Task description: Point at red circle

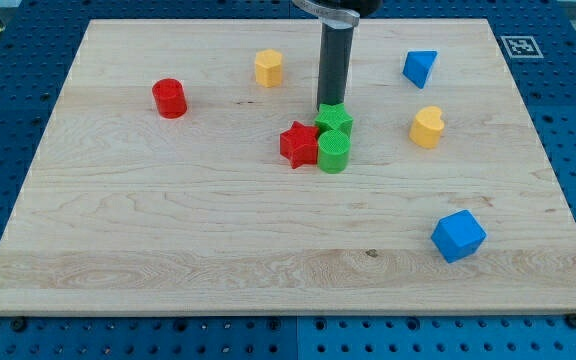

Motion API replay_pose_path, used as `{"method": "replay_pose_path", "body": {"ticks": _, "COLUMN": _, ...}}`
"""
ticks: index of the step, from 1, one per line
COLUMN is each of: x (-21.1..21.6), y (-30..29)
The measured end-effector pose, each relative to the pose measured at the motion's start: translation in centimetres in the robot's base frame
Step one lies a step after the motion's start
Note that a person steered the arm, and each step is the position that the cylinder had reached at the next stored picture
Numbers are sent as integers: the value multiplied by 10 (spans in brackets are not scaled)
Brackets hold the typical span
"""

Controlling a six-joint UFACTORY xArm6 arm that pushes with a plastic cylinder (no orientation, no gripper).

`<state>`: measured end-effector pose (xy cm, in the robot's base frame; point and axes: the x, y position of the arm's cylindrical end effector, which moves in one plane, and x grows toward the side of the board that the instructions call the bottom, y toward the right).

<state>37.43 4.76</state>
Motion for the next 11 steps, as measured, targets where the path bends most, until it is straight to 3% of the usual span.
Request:
{"method": "replay_pose_path", "body": {"ticks": 1, "x": -22, "y": -14}}
{"method": "replay_pose_path", "body": {"ticks": 3, "x": -30, "y": -144}}
{"method": "replay_pose_path", "body": {"ticks": 5, "x": -92, "y": -227}}
{"method": "replay_pose_path", "body": {"ticks": 6, "x": -86, "y": -263}}
{"method": "replay_pose_path", "body": {"ticks": 8, "x": -45, "y": -267}}
{"method": "replay_pose_path", "body": {"ticks": 11, "x": -31, "y": -266}}
